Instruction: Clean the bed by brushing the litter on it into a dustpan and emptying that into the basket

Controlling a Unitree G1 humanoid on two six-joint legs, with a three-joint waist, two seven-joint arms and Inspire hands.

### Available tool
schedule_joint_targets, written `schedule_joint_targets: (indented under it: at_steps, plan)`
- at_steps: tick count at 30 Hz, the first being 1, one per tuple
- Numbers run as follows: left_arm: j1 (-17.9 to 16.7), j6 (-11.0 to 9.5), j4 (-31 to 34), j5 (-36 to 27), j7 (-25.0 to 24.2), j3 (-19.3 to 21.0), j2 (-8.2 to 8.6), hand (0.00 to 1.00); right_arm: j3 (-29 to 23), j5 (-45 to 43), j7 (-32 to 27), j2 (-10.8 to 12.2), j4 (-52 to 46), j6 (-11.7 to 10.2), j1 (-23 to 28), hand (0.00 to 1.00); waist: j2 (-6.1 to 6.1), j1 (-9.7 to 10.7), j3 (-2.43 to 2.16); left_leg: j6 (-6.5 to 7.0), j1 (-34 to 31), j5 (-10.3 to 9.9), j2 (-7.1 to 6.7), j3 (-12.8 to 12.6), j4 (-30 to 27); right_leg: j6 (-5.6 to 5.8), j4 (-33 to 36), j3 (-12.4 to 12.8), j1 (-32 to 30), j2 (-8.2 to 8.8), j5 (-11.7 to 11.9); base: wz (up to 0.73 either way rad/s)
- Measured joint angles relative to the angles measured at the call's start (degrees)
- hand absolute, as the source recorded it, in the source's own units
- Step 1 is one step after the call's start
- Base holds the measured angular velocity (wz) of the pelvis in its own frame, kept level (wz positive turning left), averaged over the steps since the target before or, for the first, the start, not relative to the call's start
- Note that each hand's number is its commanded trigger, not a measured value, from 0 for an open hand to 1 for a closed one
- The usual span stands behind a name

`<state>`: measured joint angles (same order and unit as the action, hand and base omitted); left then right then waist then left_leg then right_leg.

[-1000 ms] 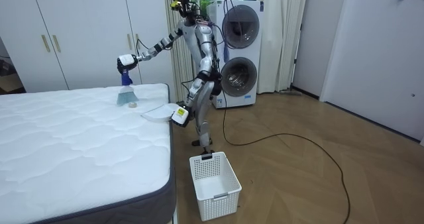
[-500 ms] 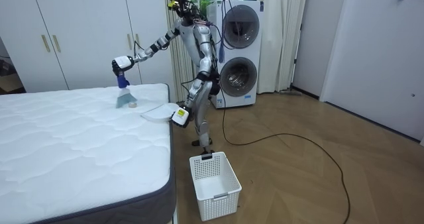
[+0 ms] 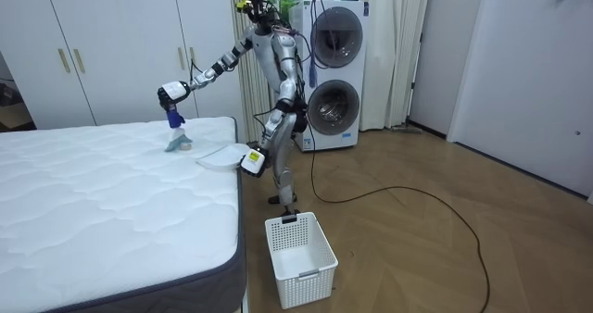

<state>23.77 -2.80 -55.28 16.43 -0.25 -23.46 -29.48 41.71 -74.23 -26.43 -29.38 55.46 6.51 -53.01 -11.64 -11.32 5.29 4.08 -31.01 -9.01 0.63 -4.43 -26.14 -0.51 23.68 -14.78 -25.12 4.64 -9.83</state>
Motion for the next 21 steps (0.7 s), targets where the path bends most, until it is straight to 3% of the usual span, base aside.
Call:
schedule_joint_targets:
  at_steps: [4, 16, 21]
  plan:
    - [0.0, -0.1, -0.3, 0.0, 0.1, 0.0, 0.03, 1.00, 0.4, 2.5, 2.8, 2.3, -0.7, 0.0, 0.0, 1.00, 0.16, -0.1, -0.03, -0.08, 0.1, 0.0, -0.01, 0.0, 0.4, -0.02, -0.2, 0.2, -0.1, -0.10, 0.0, 0.00]
    - [0.1, -0.3, -1.0, 0.0, -0.3, 0.0, 2.04, 1.00, 0.8, 13.9, 16.3, 5.0, -4.9, 1.1, 0.0, 1.00, 2.40, -1.5, 0.01, -0.09, 0.3, 0.1, -0.18, -0.2, 0.8, -0.01, 0.1, -0.3, -0.4, 0.30, 0.0, -0.02]
    - [0.2, 0.0, -1.1, 0.0, -0.2, 0.0, 2.70, 1.00, 0.8, 23.6, 19.5, 5.8, -4.7, 1.1, 0.0, 1.00, 2.48, -1.8, 0.00, -0.11, 0.8, 0.1, -0.24, -0.1, 1.0, -0.04, 0.2, -0.2, 0.0, 0.31, 0.0, 0.00]
